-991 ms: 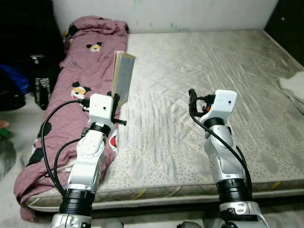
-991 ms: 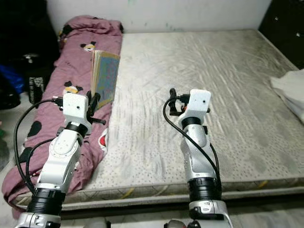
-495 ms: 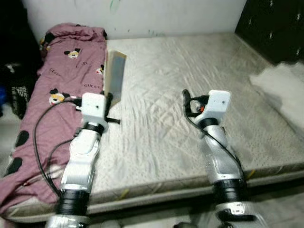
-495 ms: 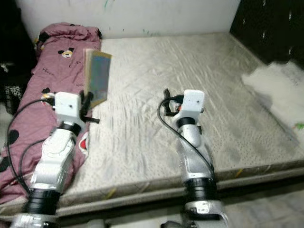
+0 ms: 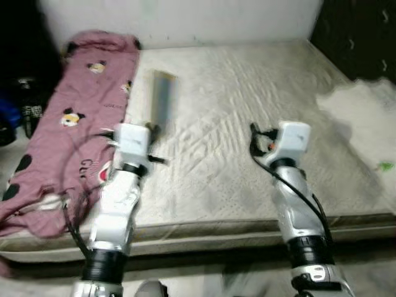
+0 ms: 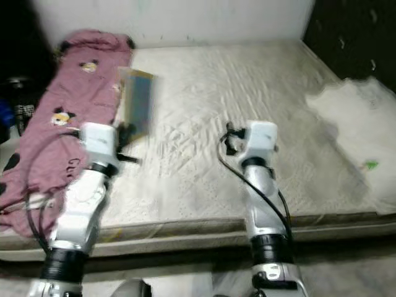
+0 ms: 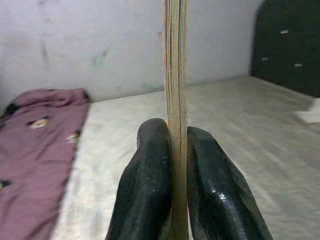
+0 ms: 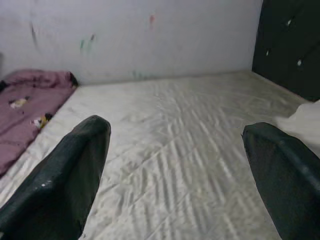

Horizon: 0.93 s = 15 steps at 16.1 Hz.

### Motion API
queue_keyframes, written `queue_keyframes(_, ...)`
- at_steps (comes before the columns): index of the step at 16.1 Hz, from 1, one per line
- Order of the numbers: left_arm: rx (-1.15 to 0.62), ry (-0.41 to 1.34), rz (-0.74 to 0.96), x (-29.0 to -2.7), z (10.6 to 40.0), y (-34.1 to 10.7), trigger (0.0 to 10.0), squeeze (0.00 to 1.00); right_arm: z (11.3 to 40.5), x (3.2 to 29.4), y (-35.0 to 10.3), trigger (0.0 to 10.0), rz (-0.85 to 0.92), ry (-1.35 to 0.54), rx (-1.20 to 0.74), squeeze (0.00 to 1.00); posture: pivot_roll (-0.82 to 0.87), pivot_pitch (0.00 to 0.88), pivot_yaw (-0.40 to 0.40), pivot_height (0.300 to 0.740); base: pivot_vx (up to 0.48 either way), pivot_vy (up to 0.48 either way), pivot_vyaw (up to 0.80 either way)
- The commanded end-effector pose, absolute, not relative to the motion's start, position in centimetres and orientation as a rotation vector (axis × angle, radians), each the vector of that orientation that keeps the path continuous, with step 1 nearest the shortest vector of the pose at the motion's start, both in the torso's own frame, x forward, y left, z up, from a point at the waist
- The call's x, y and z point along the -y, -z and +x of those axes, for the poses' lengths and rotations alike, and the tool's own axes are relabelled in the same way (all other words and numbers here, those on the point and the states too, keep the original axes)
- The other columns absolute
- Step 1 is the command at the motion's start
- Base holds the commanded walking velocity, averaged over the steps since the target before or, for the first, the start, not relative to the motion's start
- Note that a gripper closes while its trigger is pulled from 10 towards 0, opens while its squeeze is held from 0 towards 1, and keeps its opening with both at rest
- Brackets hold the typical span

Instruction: Clean up the room

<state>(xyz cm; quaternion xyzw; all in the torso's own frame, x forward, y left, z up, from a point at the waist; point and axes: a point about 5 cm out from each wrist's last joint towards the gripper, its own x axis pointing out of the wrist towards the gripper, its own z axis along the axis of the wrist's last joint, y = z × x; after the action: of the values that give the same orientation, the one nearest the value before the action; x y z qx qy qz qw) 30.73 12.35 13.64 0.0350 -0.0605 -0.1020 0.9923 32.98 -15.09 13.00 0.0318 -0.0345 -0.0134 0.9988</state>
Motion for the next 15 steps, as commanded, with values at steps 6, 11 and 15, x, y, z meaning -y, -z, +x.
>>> queue_keyframes(6,0.196,0.19,0.064,-13.18,30.95,-15.22,10.0,0.0,33.21,14.1,-13.38,10.0,0.07,-0.002,0.085,0.0,0.01,0.0,0.025,0.74,0.0,0.0,0.0)
queue_keyframes(11,0.214,0.215,0.056,-13.03,30.83,-15.37,10.0,0.0,33.31,13.98,-13.4,10.0,0.06,-0.01,0.089,0.0,0.01,0.0,0.025,0.74,0.054,0.0,0.0)
queue_keyframes(15,0.218,0.225,0.057,-12.97,30.83,-15.39,10.0,0.0,33.32,13.96,-13.4,10.0,0.058,-0.01,0.091,0.0,0.01,0.0,0.026,0.74,0.316,0.0,0.0)
